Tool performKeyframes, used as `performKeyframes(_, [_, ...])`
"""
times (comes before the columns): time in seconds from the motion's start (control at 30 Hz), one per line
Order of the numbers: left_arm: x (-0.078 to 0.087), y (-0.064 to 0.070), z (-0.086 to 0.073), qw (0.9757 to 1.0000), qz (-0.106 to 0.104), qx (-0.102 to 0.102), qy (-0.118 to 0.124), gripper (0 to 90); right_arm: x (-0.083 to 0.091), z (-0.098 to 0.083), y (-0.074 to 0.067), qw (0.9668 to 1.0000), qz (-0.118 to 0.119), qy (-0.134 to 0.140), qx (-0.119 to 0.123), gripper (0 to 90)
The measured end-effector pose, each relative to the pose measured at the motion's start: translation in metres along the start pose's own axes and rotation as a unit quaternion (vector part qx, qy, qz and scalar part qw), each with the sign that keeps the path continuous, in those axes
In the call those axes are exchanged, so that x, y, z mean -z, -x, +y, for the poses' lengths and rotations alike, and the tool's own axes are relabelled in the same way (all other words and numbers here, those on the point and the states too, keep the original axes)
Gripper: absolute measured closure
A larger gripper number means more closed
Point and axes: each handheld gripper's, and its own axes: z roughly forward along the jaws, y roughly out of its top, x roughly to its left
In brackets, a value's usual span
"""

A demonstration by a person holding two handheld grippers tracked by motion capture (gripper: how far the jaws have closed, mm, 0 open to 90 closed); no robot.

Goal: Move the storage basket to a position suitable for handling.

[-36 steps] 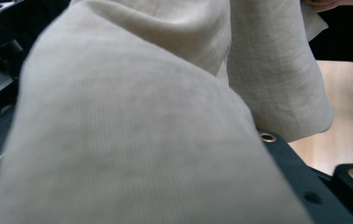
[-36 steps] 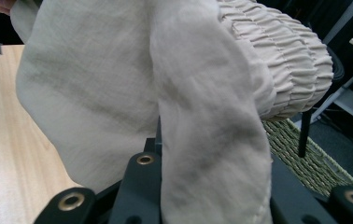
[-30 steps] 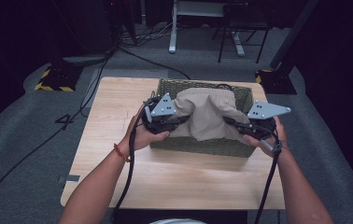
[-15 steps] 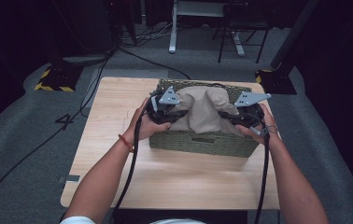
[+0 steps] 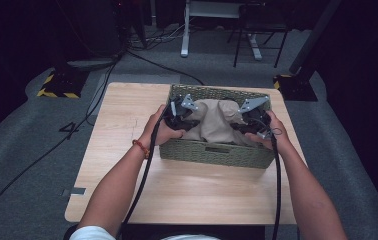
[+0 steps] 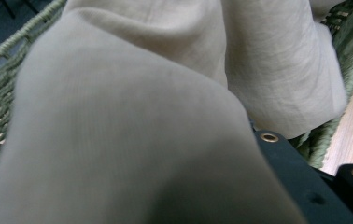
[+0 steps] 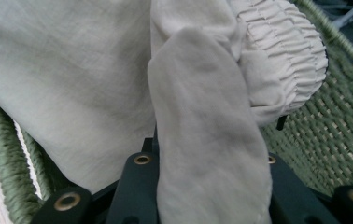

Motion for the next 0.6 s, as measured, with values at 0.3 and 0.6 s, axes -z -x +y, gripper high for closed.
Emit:
performKeyframes(0.3, [-0.012,0.001,0.002,0.9982,0.003,-0.016,-0.058,69.9,-0.012,-0.002,0.001,0.9989,0.016,-0.044,-0.003,71.0])
performKeyframes(0.6, [-0.019,-0.003,-0.004,0.9965,-0.013,-0.004,-0.083,65.5,-0.023,-0.004,0.003,0.9948,0.049,-0.088,-0.012,66.3])
